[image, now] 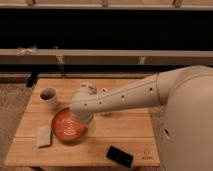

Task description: Drag the ceramic bowl in a circle

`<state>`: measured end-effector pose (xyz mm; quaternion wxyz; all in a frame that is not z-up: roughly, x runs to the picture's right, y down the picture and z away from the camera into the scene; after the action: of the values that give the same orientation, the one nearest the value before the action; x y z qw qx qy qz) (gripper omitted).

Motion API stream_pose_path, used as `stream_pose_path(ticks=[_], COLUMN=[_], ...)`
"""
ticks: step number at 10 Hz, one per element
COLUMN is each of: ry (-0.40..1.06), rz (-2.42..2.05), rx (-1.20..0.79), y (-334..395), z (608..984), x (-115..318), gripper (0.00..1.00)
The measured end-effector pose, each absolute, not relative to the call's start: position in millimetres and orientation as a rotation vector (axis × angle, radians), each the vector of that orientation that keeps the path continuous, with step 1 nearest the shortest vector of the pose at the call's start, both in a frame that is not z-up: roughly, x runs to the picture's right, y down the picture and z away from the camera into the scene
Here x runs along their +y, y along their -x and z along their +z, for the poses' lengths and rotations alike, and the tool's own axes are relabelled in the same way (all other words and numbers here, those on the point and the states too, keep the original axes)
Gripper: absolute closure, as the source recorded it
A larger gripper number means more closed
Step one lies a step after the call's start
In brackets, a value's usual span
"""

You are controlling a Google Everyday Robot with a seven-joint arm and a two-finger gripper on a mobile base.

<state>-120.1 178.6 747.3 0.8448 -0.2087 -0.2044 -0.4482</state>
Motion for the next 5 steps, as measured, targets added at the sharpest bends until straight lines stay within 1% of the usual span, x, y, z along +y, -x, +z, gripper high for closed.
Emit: stream_pose_path(ticks=[5], ry=[0.44], rz=[-0.946], rx=[-0.431], y=[120.1], z=[747.3], x=[178.5], gripper=[0.2])
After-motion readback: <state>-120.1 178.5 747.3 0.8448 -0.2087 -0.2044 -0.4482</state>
